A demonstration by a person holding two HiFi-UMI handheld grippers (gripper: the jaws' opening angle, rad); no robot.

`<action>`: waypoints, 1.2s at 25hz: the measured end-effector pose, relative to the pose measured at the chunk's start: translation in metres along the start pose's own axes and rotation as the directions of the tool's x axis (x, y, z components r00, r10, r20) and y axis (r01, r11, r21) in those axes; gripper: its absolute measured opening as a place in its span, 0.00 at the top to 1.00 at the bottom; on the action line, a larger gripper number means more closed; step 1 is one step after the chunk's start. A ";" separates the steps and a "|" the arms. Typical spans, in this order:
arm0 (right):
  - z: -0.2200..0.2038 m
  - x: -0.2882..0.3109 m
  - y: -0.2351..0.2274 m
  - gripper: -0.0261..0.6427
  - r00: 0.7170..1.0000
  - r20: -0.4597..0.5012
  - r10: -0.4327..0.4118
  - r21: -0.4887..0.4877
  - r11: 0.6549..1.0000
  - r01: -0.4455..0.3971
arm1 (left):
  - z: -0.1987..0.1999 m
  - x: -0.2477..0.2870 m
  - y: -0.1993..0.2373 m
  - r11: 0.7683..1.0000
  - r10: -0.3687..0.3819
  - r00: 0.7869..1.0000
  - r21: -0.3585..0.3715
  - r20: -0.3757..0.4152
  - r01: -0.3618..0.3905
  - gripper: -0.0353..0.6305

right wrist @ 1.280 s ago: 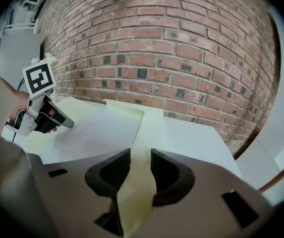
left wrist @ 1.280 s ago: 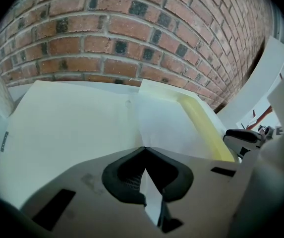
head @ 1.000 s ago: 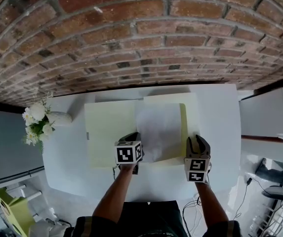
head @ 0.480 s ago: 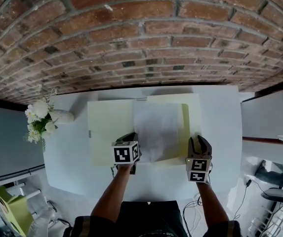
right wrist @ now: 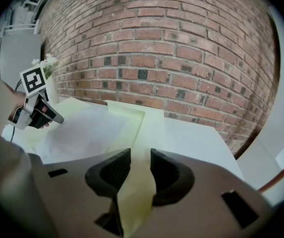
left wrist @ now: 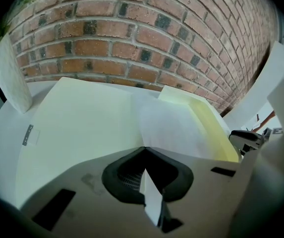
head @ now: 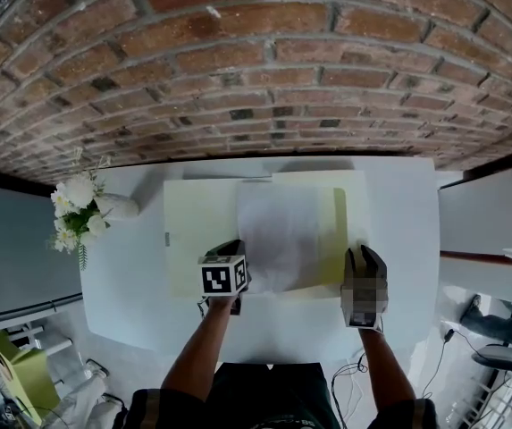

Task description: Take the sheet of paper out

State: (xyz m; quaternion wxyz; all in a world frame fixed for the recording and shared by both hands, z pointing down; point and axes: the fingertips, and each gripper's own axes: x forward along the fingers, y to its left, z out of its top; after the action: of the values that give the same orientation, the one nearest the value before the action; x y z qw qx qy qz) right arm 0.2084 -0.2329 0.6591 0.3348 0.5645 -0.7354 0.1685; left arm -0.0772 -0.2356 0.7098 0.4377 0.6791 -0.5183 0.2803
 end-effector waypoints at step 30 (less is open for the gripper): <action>0.046 -0.035 0.050 0.80 0.990 0.119 0.076 -0.003 0.997 -0.076 | 0.021 -0.079 0.060 0.984 0.112 0.978 0.115 0.178 -0.134 0.93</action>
State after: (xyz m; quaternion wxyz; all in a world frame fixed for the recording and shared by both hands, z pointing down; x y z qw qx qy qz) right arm 0.1518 -0.2212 0.6081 0.2831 0.5454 -0.7750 0.1478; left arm -0.1602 -0.2228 0.6525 0.3297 0.6935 -0.5762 0.2798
